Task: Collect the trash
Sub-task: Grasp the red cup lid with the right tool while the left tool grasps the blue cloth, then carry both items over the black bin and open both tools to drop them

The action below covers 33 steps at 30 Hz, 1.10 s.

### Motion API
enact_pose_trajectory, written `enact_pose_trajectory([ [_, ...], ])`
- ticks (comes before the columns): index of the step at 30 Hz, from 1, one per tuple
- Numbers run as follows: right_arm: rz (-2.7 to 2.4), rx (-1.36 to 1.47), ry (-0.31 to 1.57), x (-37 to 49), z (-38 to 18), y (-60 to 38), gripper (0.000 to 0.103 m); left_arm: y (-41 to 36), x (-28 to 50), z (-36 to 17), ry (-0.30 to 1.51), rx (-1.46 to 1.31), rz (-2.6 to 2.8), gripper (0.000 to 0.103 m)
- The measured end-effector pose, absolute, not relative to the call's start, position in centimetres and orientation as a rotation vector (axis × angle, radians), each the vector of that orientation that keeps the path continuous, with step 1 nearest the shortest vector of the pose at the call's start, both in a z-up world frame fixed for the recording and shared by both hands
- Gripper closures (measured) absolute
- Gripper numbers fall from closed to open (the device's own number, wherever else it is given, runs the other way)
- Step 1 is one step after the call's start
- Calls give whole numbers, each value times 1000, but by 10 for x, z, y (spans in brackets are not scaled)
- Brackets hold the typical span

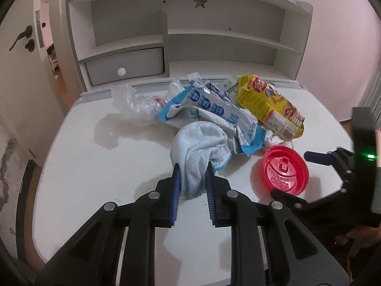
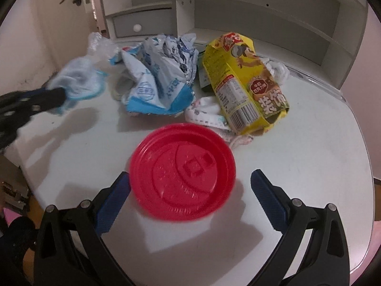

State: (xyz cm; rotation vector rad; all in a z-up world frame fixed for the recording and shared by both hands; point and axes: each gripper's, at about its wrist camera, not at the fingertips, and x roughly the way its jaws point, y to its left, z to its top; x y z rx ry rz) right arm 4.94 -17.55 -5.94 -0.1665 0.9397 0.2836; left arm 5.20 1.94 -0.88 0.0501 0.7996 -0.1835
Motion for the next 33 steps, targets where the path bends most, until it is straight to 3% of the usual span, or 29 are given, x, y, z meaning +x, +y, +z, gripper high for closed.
enact_pose_trajectory([
  [1, 287, -163, 939, 50, -60, -175, 23, 20, 50, -7, 792, 49, -180, 84],
  [10, 192, -70, 758, -17, -4, -266, 24, -30, 32, 16, 739, 93, -298, 84],
  [15, -63, 78, 692, -69, 7, -387, 23, -132, 16, 26, 702, 164, -528, 84],
  [20, -375, 245, 706, -134, -23, -512, 23, -255, -8, 9, 753, 192, -819, 84],
  [25, -596, 426, 776, -199, -78, -614, 23, -377, -52, -38, 845, 263, -1043, 84],
  [33, -753, 661, 978, -260, -189, -696, 23, -509, -87, -180, 1045, 436, -1194, 83],
])
